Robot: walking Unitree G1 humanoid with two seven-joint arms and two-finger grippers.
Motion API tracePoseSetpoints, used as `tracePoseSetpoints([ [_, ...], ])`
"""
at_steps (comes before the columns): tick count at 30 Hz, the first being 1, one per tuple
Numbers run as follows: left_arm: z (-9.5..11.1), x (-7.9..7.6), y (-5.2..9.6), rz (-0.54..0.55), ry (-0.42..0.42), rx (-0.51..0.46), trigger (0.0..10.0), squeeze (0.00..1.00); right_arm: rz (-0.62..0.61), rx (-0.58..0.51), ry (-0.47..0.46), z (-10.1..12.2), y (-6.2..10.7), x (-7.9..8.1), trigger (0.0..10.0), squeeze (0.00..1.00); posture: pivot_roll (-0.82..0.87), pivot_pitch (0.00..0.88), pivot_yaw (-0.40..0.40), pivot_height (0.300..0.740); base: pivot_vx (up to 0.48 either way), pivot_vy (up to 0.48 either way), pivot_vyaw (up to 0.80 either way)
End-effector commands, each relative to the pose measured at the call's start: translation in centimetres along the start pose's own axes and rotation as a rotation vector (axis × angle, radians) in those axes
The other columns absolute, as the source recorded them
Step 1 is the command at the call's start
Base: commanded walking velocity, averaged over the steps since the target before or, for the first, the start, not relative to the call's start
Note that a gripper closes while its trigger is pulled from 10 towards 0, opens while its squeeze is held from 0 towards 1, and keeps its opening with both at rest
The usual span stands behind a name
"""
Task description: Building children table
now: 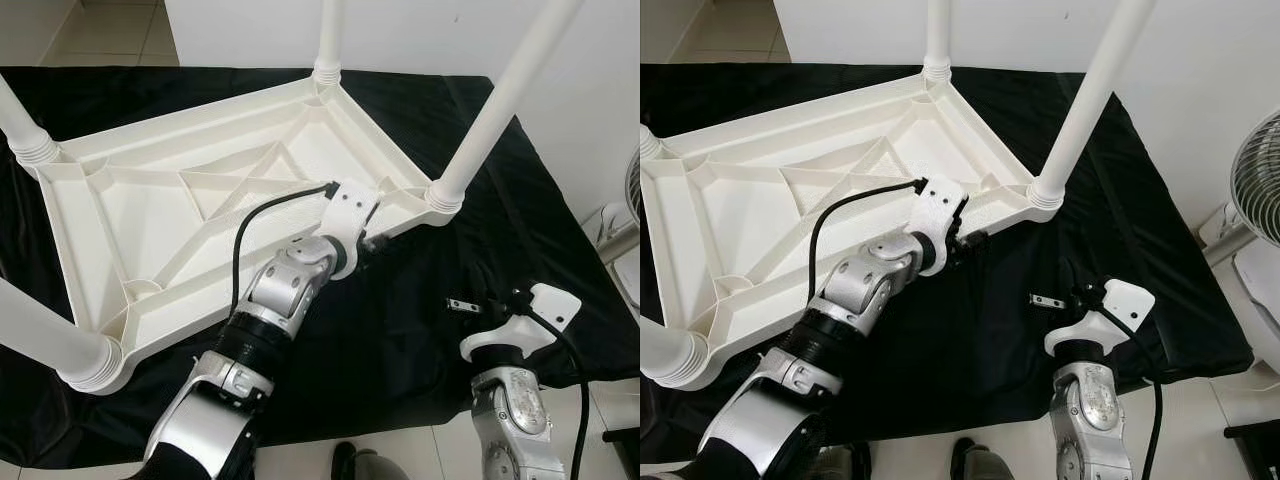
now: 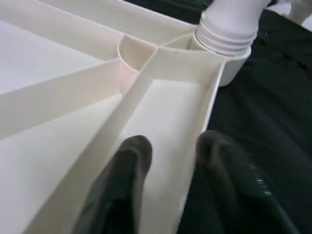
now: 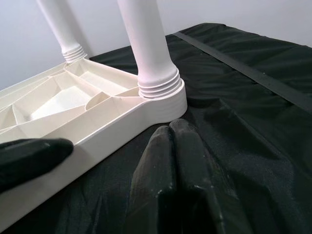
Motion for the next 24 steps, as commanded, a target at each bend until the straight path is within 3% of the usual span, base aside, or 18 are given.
tracePoseSetpoints([
  [1,0.5,2.3,0.0,0.233,0.013,-0.062,0.0,0.0,-0.012,0.017,0.007,-0.2,0.3,-0.1,10.0,0.0,-0.06,0.177,-0.015,0.74,0.0,0.0,0.0],
  [3,1.0,3.2,0.0,0.279,0.007,-0.087,0.0,0.0,-0.019,0.022,0.004,-0.2,0.3,-0.1,10.0,0.0,-0.06,0.177,-0.015,0.74,0.0,0.0,0.0],
  [9,1.3,3.8,0.0,0.305,0.03,-0.109,0.0,0.0,-0.021,0.023,0.007,0.0,0.3,0.1,10.0,0.0,-0.06,0.178,-0.016,0.74,0.0,0.0,0.0],
  [10,2.0,1.6,-0.3,0.171,0.033,-0.126,8.2,0.0,-0.01,0.025,0.01,0.0,0.2,0.2,10.0,0.0,-0.06,0.179,-0.019,0.74,0.0,0.0,0.0],
  [11,2.0,1.6,-0.3,0.171,0.033,-0.126,8.2,0.0,-0.01,0.025,0.01,0.0,0.2,0.2,10.0,0.0,-0.06,0.179,-0.019,0.74,0.0,0.0,0.0],
  [12,2.5,0.3,-0.3,0.102,0.029,-0.14,10.0,0.06,-0.008,0.027,0.01,0.0,0.2,0.2,10.0,0.0,-0.05,0.179,-0.025,0.74,0.0,0.0,0.0],
  [13,3.0,-0.6,-0.3,0.049,0.04,-0.154,10.0,0.73,-0.006,0.029,0.011,-0.1,0.2,0.3,10.0,0.0,-0.05,0.179,-0.025,0.74,0.0,0.0,0.0],
  [15,3.0,-0.6,-0.3,0.049,0.04,-0.154,10.0,0.73,-0.006,0.029,0.011,-0.1,0.2,0.3,10.0,0.0,-0.05,0.179,-0.025,0.74,0.0,0.0,0.0],
  [16,3.2,-1.3,-0.2,0.001,0.043,-0.155,10.0,1.0,-0.004,0.03,0.01,-0.1,0.2,0.3,10.0,0.0,-0.05,0.179,-0.024,0.74,0.0,0.0,0.0],
  [17,3.2,-1.3,-0.2,0.001,0.043,-0.155,10.0,1.0,-0.004,0.03,0.01,-0.1,0.2,0.3,10.0,0.0,-0.05,0.179,-0.024,0.74,0.0,0.0,0.0],
  [18,3.9,-2.5,0.1,-0.08,0.038,-0.167,10.0,1.0,0.0,0.032,0.01,-0.2,0.2,0.4,10.0,0.0,-0.05,0.179,-0.024,0.74,0.0,0.0,0.0],
  [24,3.8,-4.2,0.5,-0.17,-0.011,-0.156,10.0,1.0,-0.001,0.037,0.01,-0.2,0.1,0.5,10.0,0.0,-0.05,0.177,-0.023,0.74,0.0,0.0,0.0],
])
Point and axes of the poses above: a point about 5 cm out from each wrist's last joint towards the gripper, its own y axis pointing back from the gripper into the wrist, its own z axis along the axis of the wrist's last joint, x = y × z, the point moved 5 cm from there along -y, pointing out of the wrist towards the gripper, and after that the axes turned 15 degrees about y, right-handed, at the moved point
